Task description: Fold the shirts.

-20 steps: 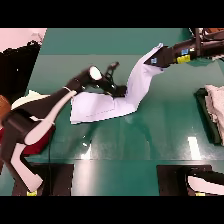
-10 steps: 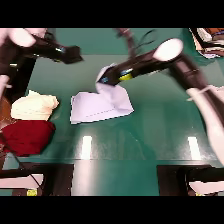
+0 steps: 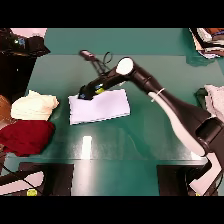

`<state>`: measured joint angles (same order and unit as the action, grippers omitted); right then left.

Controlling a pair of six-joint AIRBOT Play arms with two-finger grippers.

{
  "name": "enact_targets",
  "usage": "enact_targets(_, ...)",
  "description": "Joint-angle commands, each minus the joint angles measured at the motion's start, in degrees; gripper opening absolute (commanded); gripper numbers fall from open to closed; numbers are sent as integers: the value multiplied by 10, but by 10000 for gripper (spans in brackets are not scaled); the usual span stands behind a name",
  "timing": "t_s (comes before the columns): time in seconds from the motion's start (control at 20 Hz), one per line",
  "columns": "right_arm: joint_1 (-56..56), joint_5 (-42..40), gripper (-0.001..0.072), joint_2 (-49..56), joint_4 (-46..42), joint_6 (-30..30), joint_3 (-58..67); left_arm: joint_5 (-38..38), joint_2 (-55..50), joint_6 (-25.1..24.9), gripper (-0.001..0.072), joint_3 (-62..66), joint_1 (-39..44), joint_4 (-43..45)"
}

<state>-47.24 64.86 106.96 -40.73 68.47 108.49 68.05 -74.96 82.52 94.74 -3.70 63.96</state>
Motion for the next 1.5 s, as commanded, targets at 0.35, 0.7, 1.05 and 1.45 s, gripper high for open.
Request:
enact_targets(0.35, 282, 56, 524, -155, -38, 24, -318, 38, 2, -5, 26, 0, -4, 1)
enact_targets(0.7, 291, 41, 650, -76, 25, 24, -346, 35, 2, -5, 26, -2, -4, -4)
enact_targets(1.05, 191, 41, 445, 53, 80, 24, -210, 31, 2, -5, 26, -2, -4, -6)
enact_targets(1.45, 219, 54, 17, 25, 76, 7, -115, 24, 2, -5, 25, -2, 80, -31)
